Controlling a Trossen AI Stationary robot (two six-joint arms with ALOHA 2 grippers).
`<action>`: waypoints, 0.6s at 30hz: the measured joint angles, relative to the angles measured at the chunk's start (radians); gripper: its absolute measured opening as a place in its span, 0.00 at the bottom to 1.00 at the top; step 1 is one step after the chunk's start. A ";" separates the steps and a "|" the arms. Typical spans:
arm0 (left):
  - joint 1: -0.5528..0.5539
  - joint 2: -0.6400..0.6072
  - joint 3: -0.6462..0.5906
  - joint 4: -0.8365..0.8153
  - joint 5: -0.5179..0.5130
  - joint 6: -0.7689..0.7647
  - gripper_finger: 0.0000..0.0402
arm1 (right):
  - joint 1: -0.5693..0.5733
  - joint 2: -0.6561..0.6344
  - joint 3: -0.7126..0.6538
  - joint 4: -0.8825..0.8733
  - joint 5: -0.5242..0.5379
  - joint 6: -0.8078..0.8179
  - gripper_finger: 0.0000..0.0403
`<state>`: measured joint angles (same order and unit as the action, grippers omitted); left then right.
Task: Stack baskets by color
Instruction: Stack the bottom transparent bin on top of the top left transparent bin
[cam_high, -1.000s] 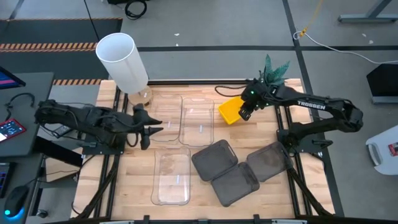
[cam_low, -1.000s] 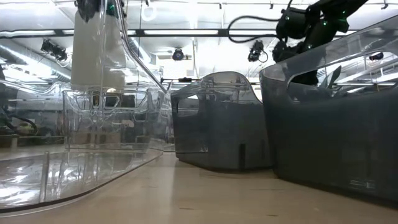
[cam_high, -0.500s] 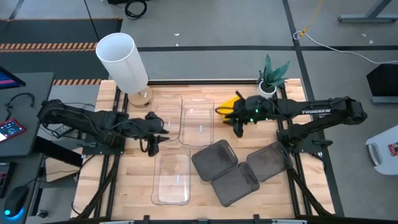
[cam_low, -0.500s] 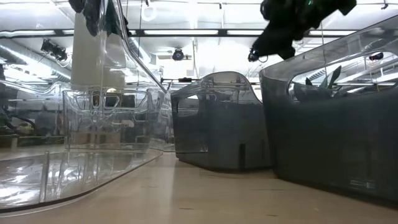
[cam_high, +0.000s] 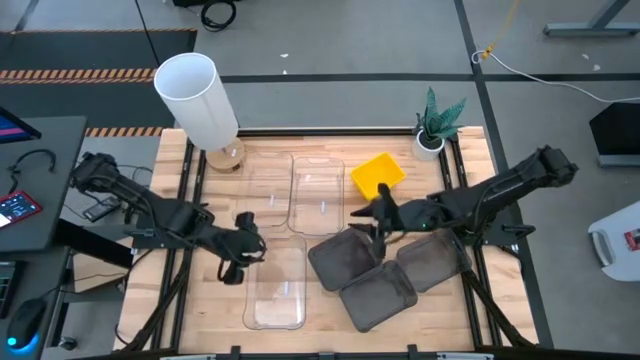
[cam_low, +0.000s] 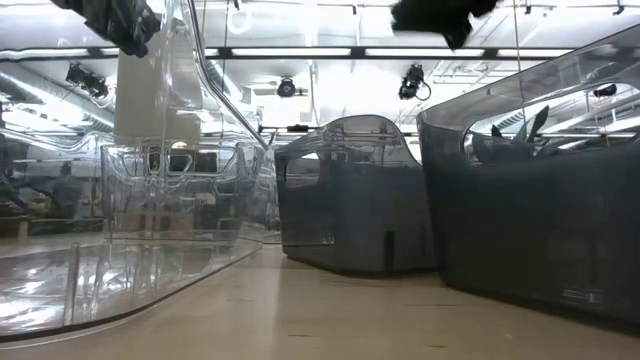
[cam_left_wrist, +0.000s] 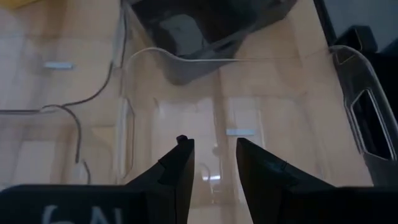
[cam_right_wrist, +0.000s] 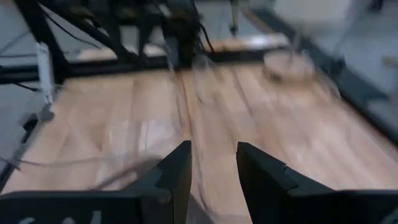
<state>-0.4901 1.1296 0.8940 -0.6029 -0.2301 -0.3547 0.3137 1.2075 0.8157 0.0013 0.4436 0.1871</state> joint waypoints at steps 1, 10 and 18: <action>-0.008 0.008 0.000 0.007 -0.001 0.000 0.31 | 0.009 0.011 0.000 0.050 0.004 -0.037 0.33; -0.160 0.024 0.000 0.019 0.047 -0.128 0.31 | 0.025 -0.053 0.018 0.133 0.009 -0.219 0.33; -0.257 0.047 0.002 0.048 -0.061 -0.212 0.31 | 0.033 -0.158 0.053 0.115 0.009 -0.328 0.33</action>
<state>-0.7475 1.1769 0.8955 -0.5545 -0.2909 -0.5669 0.3465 1.0497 0.8692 0.1160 0.4527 -0.1409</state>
